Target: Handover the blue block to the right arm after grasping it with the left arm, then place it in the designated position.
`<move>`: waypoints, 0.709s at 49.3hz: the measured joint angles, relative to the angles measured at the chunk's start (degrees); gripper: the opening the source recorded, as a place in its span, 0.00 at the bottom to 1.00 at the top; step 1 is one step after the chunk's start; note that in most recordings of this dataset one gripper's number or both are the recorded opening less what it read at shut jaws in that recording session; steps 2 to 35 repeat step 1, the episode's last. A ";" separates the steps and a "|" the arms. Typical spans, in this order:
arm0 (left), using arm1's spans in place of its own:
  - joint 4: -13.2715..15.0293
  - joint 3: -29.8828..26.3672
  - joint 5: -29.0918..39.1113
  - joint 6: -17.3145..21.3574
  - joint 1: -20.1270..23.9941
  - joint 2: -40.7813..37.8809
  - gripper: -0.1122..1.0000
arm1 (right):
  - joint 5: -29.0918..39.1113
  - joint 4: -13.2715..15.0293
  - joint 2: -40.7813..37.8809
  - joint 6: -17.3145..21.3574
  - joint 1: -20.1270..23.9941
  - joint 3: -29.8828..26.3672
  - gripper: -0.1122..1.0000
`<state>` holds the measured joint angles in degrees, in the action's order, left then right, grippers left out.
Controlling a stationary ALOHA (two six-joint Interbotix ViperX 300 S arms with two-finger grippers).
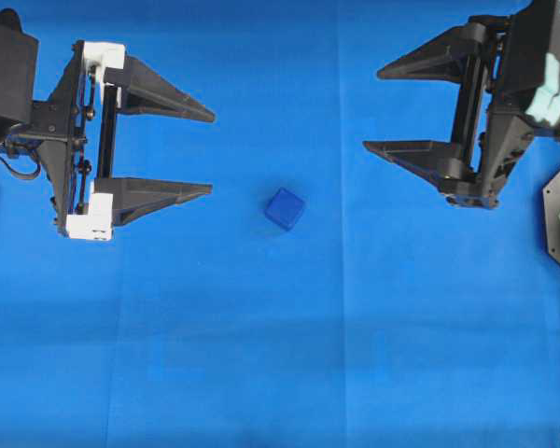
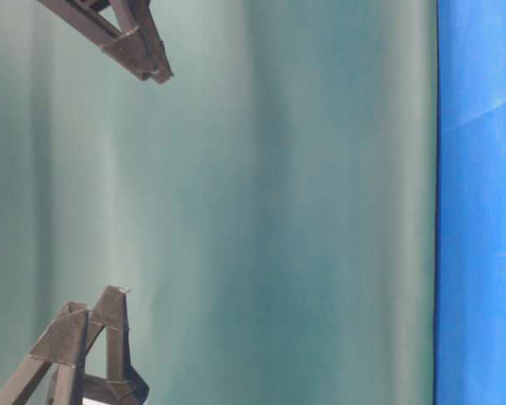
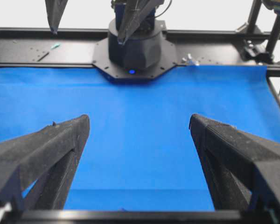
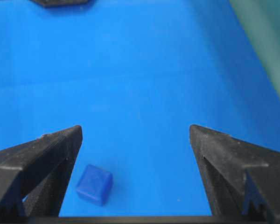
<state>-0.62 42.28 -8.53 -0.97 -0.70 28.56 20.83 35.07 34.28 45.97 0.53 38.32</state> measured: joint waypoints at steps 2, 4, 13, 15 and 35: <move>0.00 0.00 0.00 0.00 0.00 0.00 0.94 | -0.44 0.00 0.18 0.00 0.09 0.09 0.91; 0.00 0.00 0.00 0.00 0.00 0.00 0.94 | -0.44 0.00 0.18 0.00 0.09 0.09 0.91; 0.00 0.00 0.00 0.00 0.00 0.00 0.94 | -0.44 0.00 0.18 0.00 0.09 0.09 0.91; 0.00 0.00 0.00 0.00 0.00 0.00 0.94 | -0.44 0.00 0.18 0.00 0.09 0.09 0.91; 0.00 0.00 0.00 0.00 0.00 0.00 0.94 | -0.44 0.00 0.18 0.00 0.09 0.09 0.91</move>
